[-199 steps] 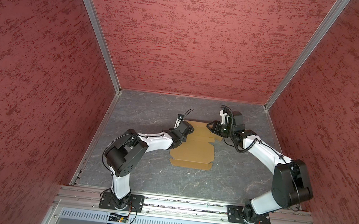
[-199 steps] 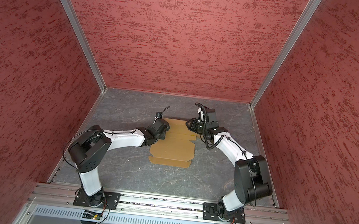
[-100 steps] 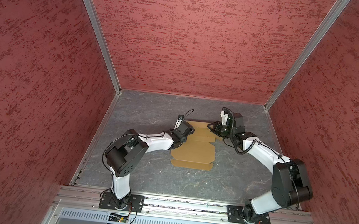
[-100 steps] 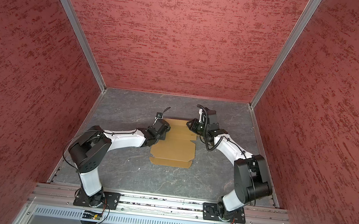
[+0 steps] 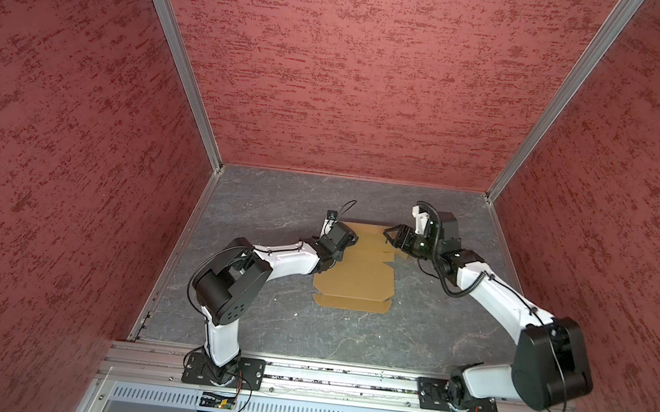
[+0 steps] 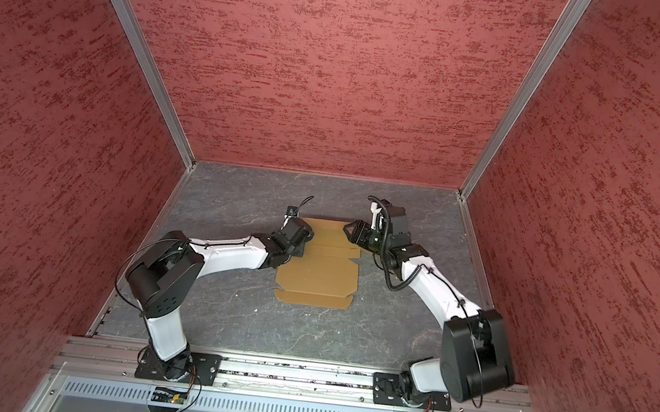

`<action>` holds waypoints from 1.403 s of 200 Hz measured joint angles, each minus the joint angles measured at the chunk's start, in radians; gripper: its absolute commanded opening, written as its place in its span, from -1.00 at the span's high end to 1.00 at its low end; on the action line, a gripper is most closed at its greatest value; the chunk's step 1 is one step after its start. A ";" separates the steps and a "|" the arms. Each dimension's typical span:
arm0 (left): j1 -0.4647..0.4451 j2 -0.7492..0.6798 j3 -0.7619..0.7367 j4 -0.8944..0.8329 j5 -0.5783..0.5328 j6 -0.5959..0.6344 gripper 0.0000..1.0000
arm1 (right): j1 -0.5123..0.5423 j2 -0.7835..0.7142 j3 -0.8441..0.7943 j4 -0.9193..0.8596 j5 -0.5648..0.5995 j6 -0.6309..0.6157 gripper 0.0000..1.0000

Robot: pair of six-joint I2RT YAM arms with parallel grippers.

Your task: Fold the paper box

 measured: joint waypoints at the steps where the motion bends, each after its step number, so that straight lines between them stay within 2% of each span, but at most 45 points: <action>1: 0.000 0.000 0.001 -0.002 0.000 -0.001 0.89 | 0.000 -0.005 -0.001 -0.002 0.001 -0.002 -0.27; 28: 0.006 0.000 0.019 -0.039 0.007 -0.005 0.89 | -0.002 -0.121 -0.046 -0.043 0.040 -0.052 -0.27; 51: 0.006 0.000 0.036 -0.076 0.014 -0.010 0.89 | -0.002 -0.126 -0.108 -0.047 0.054 -0.079 -0.25; 93: 0.007 0.001 0.061 -0.129 0.033 -0.017 0.89 | -0.002 0.013 -0.193 -0.025 0.077 -0.107 -0.21; 161: 0.006 0.002 0.064 -0.136 0.035 -0.020 0.89 | 0.001 0.241 -0.163 0.097 0.114 -0.132 -0.20; 280: 0.006 0.002 0.064 -0.136 0.036 -0.020 0.90 | 0.001 0.368 -0.150 0.278 0.116 -0.121 -0.18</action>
